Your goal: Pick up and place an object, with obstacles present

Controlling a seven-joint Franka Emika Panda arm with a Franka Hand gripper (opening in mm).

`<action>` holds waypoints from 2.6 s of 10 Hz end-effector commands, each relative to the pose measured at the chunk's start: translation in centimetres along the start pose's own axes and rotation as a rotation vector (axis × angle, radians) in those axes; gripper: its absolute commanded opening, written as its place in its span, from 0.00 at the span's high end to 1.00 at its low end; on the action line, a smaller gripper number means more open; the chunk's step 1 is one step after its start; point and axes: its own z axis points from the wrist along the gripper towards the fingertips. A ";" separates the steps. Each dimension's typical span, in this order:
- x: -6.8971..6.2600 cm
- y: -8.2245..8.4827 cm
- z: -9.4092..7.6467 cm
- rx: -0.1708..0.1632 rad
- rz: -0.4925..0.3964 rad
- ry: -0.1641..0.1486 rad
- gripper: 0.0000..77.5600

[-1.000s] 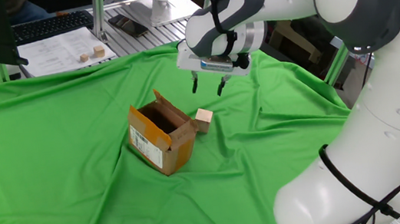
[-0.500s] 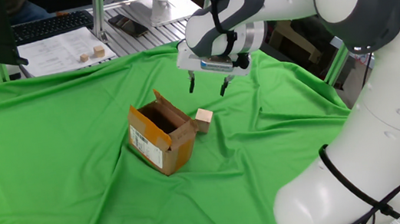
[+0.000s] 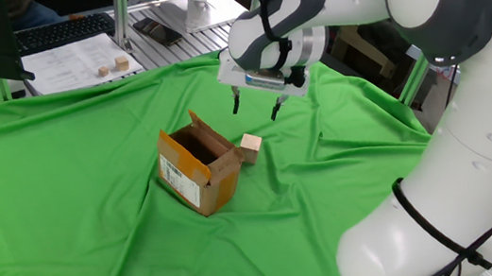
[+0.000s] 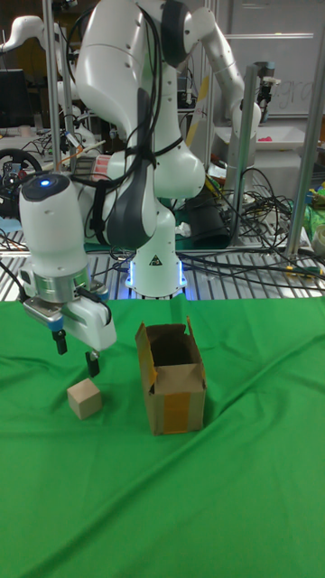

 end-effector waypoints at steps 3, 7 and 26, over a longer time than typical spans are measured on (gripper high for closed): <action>0.2 -0.2 2.2 -0.012 0.041 -0.012 0.00; 0.5 -0.1 4.2 -0.022 0.050 -0.019 0.00; 0.9 -1.1 9.7 -0.035 0.081 -0.036 0.00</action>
